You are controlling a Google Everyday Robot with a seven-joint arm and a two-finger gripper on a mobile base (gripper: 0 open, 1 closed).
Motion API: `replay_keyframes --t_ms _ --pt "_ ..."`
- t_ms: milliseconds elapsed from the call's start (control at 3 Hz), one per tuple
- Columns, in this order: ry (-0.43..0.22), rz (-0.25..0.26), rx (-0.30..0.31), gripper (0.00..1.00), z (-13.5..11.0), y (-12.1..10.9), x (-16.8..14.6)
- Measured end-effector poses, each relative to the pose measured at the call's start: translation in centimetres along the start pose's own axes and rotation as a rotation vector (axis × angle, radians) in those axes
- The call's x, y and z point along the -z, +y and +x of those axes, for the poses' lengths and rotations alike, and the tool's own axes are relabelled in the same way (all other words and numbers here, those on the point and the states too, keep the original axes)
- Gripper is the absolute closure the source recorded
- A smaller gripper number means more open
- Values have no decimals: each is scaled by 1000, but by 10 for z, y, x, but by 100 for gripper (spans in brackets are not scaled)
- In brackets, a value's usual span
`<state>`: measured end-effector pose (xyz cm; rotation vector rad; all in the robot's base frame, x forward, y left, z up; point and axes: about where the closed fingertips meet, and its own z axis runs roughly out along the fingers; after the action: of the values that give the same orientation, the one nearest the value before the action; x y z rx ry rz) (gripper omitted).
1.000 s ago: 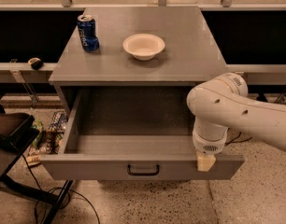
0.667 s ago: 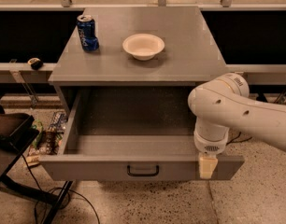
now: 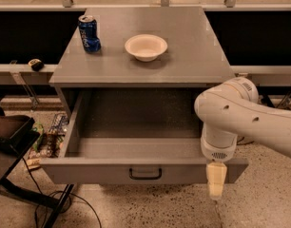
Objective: Open top drawer
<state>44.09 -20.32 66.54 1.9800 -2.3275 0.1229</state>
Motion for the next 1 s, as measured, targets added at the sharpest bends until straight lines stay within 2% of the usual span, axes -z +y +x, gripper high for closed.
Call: replay_keyframes --t_ms 667,1000 --pt "110 -148 -50 42 43 77 2" --pt "110 -148 -50 66 44 77 10"
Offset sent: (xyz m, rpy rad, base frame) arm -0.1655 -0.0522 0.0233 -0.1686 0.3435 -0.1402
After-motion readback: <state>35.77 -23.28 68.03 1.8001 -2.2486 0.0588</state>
